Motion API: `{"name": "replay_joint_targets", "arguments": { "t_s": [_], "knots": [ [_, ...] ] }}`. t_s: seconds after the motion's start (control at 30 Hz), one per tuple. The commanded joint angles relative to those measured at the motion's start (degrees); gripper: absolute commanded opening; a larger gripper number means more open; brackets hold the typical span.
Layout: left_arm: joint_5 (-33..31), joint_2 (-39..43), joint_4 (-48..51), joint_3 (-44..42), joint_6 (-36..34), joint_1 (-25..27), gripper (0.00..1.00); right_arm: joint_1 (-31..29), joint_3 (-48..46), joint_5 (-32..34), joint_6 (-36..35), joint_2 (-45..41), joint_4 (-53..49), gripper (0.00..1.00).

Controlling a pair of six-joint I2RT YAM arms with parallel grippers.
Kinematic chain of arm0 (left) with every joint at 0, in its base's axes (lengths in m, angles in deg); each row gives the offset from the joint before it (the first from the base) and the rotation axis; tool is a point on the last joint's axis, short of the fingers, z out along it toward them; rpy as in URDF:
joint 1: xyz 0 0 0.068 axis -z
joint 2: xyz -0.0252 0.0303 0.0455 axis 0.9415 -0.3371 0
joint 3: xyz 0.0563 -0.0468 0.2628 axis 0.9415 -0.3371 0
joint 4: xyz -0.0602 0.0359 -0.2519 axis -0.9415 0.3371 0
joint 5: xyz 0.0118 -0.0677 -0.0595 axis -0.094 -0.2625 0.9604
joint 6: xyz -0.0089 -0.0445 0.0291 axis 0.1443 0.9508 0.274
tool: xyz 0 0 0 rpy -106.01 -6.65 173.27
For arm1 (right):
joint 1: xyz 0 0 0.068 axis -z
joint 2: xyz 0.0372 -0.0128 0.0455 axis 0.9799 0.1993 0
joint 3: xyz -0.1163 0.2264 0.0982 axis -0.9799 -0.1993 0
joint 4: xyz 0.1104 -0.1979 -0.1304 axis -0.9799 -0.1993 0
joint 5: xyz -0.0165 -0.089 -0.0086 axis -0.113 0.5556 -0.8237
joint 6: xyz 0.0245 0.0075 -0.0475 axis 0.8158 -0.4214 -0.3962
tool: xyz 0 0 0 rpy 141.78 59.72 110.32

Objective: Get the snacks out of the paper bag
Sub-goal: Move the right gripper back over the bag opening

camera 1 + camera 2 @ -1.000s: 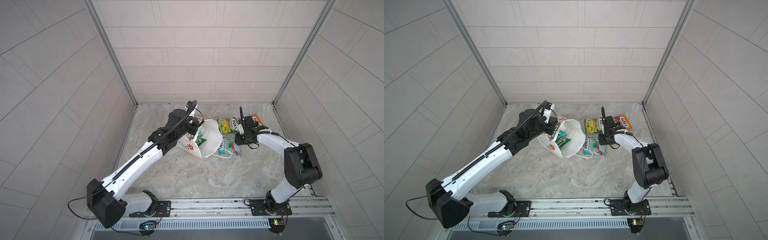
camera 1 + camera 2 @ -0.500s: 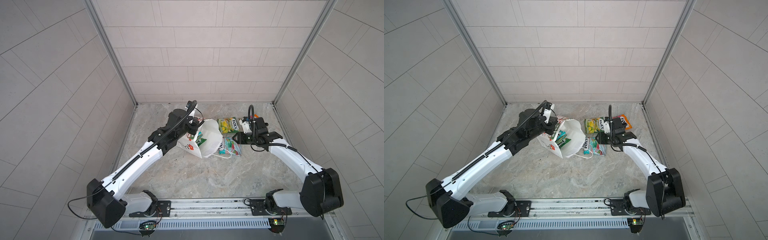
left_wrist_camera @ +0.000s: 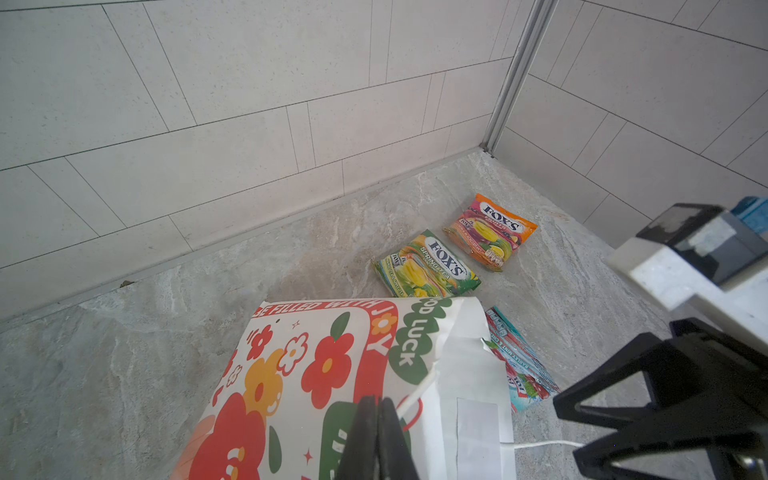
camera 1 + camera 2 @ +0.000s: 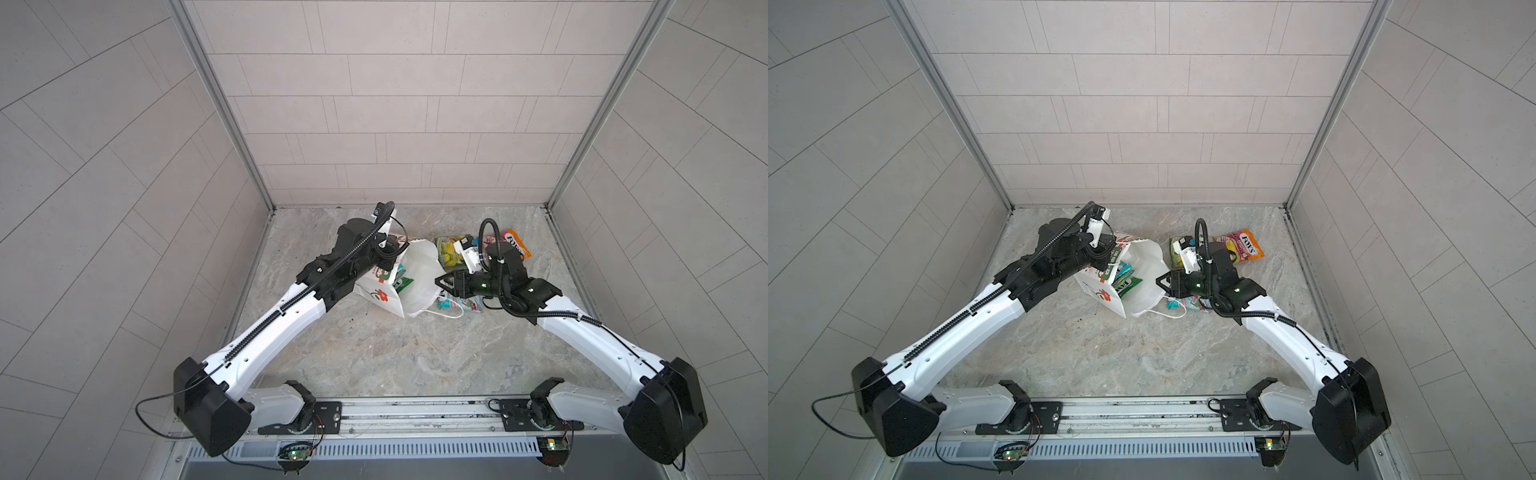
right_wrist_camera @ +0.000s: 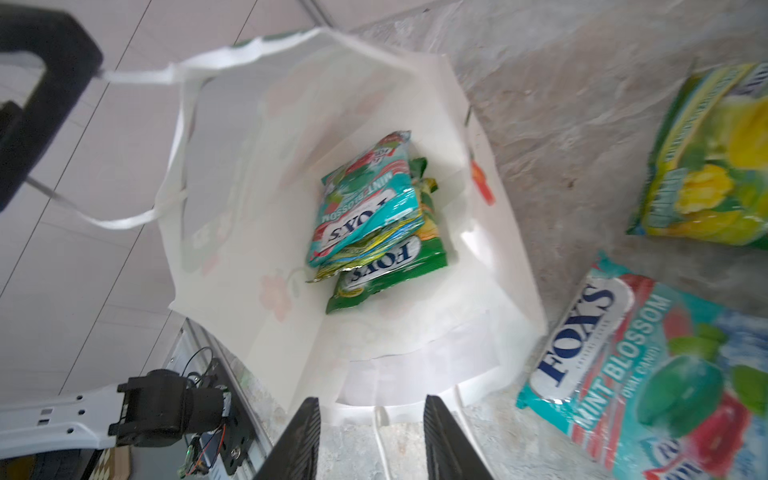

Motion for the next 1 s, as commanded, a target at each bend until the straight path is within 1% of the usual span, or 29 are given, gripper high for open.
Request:
{"name": "replay_joint_targets", "arguments": {
  "t_s": [0.0, 0.23, 0.37, 0.5, 0.6, 0.83, 0.97],
  "knots": [
    [-0.4, 1.7, -0.4, -0.2, 0.0, 0.3, 0.00, -3.5, 2.5, 0.3, -0.1, 2.7, 0.8, 0.40],
    [-0.7, 1.9, -0.6, -0.3, -0.2, 0.6, 0.00, -9.5, 4.8, 4.4, -1.2, 8.7, 0.9, 0.38],
    [-1.0, 2.2, -0.8, -0.6, -0.6, 0.9, 0.00, -11.6, 5.9, 6.4, -0.9, 12.7, 1.2, 0.36],
    [-1.0, 2.5, -1.2, -0.8, -0.7, 1.1, 0.00, -12.6, 7.3, 8.8, 0.9, 16.3, 1.6, 0.33],
    [-0.8, 2.7, -1.4, -0.9, -0.7, 1.1, 0.00, -12.8, 7.5, 11.8, 4.5, 18.4, 4.1, 0.33],
    [-0.3, 3.2, -2.2, -1.4, -0.8, 1.3, 0.00, -12.9, 6.5, 17.0, 19.0, 22.8, 14.8, 0.32],
    [0.2, 3.1, -2.3, -1.5, -0.8, 1.5, 0.00, -13.2, 7.2, 19.2, 24.5, 25.2, 17.1, 0.31]
  ]
}}
